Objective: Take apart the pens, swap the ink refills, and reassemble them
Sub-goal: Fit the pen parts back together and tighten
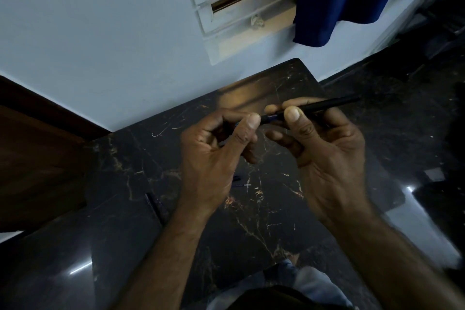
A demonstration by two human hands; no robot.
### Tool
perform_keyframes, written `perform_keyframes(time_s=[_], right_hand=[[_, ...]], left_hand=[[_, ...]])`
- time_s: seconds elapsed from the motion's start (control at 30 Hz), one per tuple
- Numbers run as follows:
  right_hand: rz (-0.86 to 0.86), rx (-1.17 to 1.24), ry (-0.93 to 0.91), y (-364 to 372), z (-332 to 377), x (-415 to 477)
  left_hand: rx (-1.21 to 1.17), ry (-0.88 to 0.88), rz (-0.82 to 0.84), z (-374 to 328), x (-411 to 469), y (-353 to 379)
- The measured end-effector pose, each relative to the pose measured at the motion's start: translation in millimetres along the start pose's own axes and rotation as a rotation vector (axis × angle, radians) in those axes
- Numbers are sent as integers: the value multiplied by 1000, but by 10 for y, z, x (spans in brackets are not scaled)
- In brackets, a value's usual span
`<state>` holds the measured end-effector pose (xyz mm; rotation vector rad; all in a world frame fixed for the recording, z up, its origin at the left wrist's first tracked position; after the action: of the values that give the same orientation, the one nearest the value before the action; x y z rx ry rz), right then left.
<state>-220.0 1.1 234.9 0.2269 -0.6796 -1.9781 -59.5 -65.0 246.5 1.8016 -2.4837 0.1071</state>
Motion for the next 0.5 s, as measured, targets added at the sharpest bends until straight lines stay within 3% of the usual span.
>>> perform_keyframes(time_s=[0.3,0.5], right_hand=[[-35,59,111,-26,-124,-44],[-18,68,111,-8,-128,-37]], left_hand=[[-83,-111,-39,68,-72,53],[-16,40,25,-84,-74,72]])
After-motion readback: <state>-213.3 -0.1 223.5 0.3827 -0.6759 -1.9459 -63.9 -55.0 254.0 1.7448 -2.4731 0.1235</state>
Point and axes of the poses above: each hand's wrist, its own x-axis towards the middle knuckle, its own y-axis out of the palm, z = x × y, the point moved 8 cm from there along x, towards the middle knuckle, and after that the axes turned 6 degrees about -y, right-handed, at the moved point
